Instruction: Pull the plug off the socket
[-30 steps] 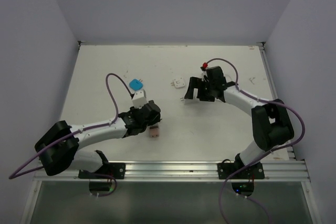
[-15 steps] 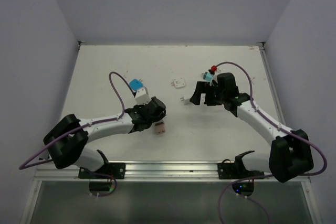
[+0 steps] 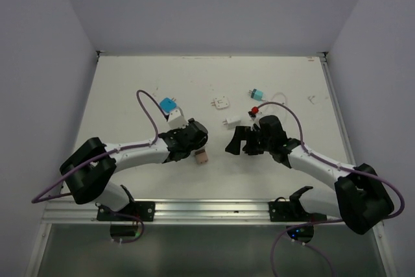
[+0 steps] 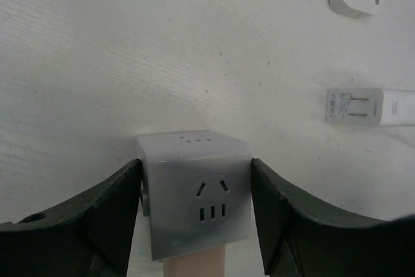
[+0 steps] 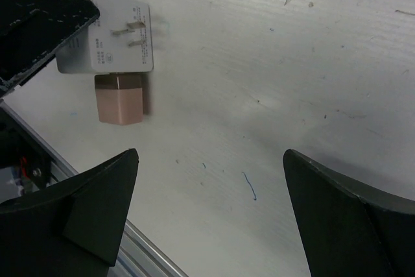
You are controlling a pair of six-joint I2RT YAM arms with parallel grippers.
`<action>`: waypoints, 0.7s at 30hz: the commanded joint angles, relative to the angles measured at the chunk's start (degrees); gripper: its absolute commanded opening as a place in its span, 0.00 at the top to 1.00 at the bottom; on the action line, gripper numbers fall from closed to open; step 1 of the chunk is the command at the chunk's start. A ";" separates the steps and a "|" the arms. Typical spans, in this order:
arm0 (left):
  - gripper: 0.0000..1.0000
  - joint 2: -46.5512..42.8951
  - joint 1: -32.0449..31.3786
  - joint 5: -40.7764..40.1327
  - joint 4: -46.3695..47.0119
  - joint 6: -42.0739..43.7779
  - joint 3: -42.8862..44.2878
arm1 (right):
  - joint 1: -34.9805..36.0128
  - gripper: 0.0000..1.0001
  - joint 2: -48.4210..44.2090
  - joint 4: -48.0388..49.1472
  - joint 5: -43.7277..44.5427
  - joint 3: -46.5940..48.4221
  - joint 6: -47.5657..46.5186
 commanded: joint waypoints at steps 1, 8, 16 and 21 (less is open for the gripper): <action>0.36 -1.77 -0.15 -1.40 1.34 -2.38 -0.85 | 1.72 0.03 -2.19 13.76 -1.91 -3.29 10.80; 0.23 -2.22 -0.15 -0.78 -0.06 -0.54 1.08 | 3.92 0.03 -3.69 19.75 1.34 -6.90 15.40; 0.23 -0.38 -0.15 0.62 -1.91 -0.62 1.87 | 6.21 0.03 -2.11 22.82 2.57 -8.48 17.85; 0.25 2.08 -0.15 1.76 -2.52 0.60 4.07 | 7.18 0.03 -0.88 24.67 3.54 -8.93 18.74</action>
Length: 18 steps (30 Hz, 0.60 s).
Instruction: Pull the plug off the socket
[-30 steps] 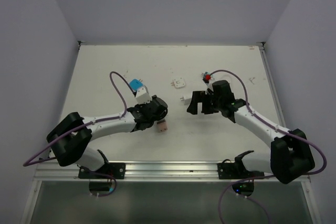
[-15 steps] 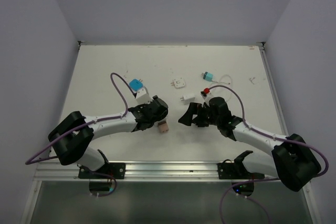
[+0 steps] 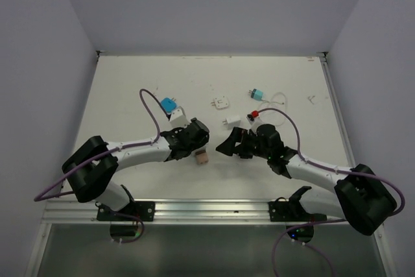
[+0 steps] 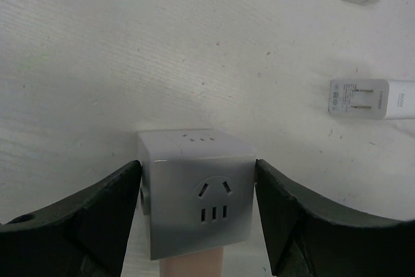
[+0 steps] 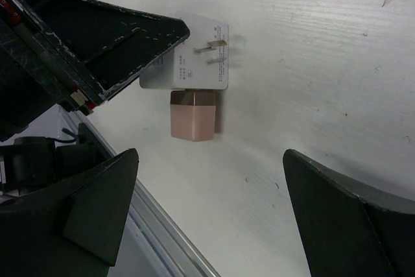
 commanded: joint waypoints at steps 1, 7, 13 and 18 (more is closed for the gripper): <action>0.27 1.81 -0.15 -0.05 -1.02 0.72 3.17 | 0.84 0.03 1.05 4.52 2.06 -0.42 1.56; 0.61 0.85 -0.15 0.13 -0.93 -0.25 3.26 | 2.42 0.03 3.68 8.39 2.67 -1.65 4.45; 0.88 -4.94 -0.15 -0.49 2.14 -2.97 0.72 | 5.05 0.03 6.41 14.28 4.51 -2.09 7.44; 1.00 -9.43 -0.06 -1.19 5.30 -6.31 -2.62 | 6.81 0.04 8.60 19.46 4.96 -2.01 9.12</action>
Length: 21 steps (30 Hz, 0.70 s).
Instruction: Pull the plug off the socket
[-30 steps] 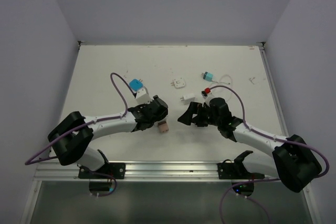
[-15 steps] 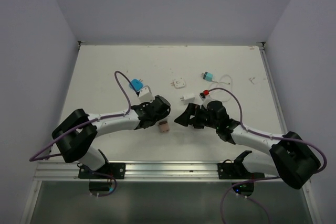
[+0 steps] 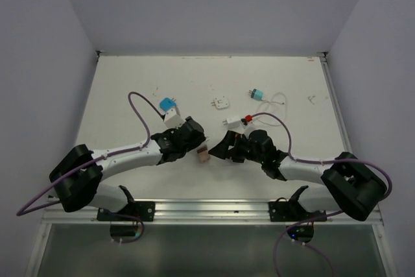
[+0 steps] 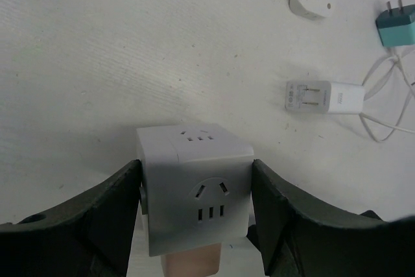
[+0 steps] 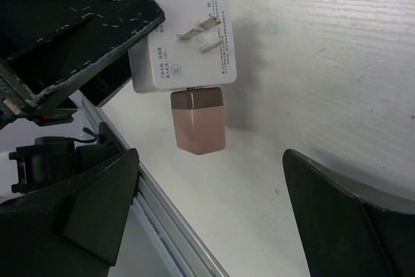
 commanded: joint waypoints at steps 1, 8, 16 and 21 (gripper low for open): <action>1.00 -4.30 -0.06 -2.04 4.96 -4.08 -1.90 | 1.11 0.04 1.55 8.10 2.33 0.18 1.71; 1.00 -8.78 -0.06 -2.65 7.41 -7.95 -5.15 | 1.38 0.12 6.38 15.20 0.14 0.44 3.20; 1.00 -10.63 -0.06 -2.48 8.47 -8.31 -6.21 | 1.55 0.30 12.00 19.35 -5.21 2.99 3.37; 1.00 -10.99 -0.06 -2.48 9.35 -8.92 -6.91 | 1.55 0.38 15.34 25.68 -8.03 3.26 5.22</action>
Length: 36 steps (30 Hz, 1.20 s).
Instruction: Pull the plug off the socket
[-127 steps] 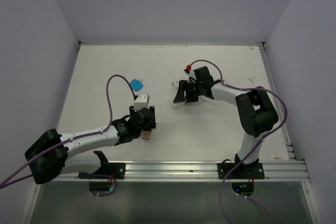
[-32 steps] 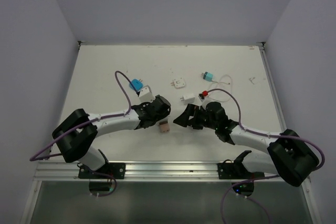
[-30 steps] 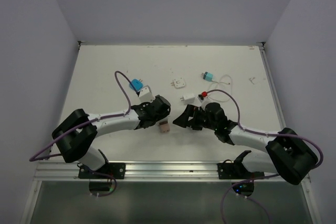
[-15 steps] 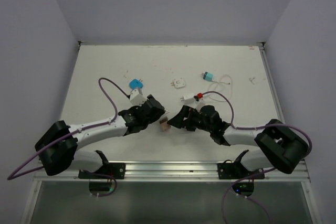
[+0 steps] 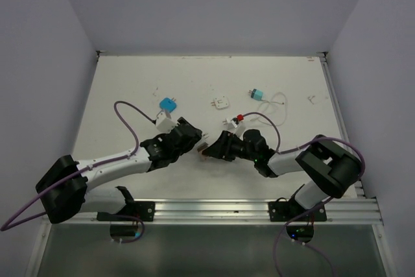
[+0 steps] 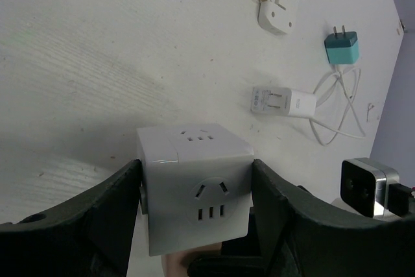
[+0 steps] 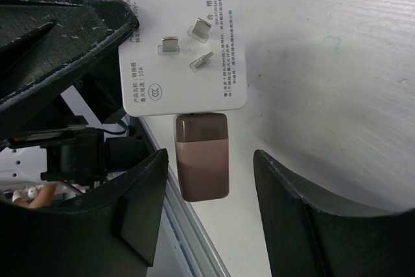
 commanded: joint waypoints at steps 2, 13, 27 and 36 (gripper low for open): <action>1.00 -2.00 -0.06 -2.63 4.68 -2.41 -0.69 | 0.26 0.44 3.00 10.15 -3.89 1.88 1.70; 1.00 -4.11 0.73 -6.85 4.24 -3.99 -0.87 | 0.17 1.00 7.67 20.78 -5.12 -0.58 5.40; 1.00 -7.80 5.30 -14.67 6.35 -2.76 -2.80 | 0.00 1.00 6.88 22.64 -6.17 -3.57 5.49; 1.00 -6.75 8.72 -17.05 6.70 -1.18 -2.89 | 0.00 1.00 7.93 24.39 -6.61 -6.03 5.22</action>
